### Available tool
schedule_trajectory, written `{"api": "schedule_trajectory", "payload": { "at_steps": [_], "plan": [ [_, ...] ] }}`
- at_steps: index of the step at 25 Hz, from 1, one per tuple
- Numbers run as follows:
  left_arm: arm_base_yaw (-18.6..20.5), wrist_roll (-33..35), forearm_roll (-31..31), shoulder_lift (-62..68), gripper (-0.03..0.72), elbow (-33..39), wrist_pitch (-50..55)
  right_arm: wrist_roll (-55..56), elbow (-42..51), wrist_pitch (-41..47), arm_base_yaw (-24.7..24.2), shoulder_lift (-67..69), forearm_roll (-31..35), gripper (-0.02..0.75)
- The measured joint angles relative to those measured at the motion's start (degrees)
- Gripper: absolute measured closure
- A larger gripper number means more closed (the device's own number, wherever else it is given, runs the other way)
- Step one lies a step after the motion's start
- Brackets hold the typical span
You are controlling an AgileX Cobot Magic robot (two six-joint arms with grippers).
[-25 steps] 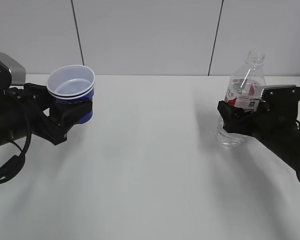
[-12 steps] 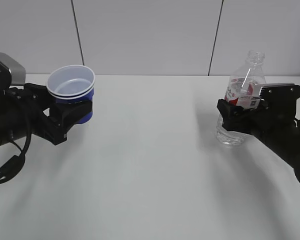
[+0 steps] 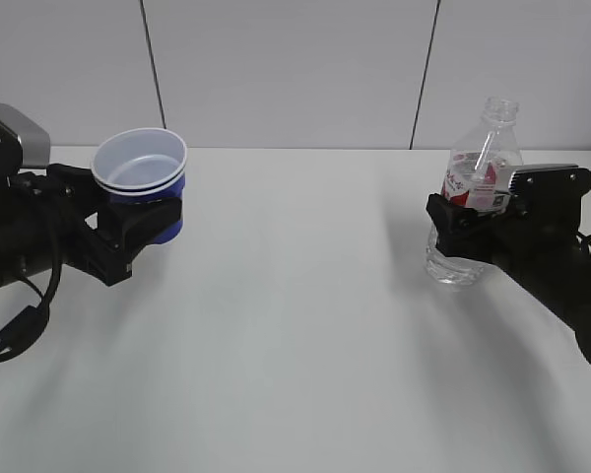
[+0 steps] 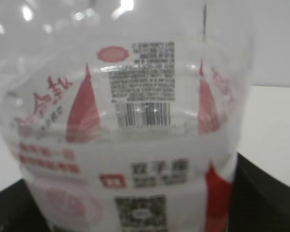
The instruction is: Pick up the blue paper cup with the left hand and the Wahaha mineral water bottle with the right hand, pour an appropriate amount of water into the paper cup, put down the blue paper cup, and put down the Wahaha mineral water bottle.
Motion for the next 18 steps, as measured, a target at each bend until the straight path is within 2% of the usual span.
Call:
{"api": "schedule_trajectory", "payload": {
  "at_steps": [4, 11, 18],
  "plan": [
    [0.0, 0.0, 0.0, 0.0, 0.211, 0.0, 0.0, 0.0, 0.0, 0.0, 0.0, 0.0, 0.0, 0.151],
    [0.0, 0.0, 0.0, 0.0, 0.211, 0.0, 0.0, 0.0, 0.0, 0.0, 0.0, 0.0, 0.0, 0.244],
    [0.0, 0.0, 0.0, 0.0, 0.211, 0.0, 0.0, 0.0, 0.0, 0.0, 0.0, 0.0, 0.0, 0.247]
  ]
}}
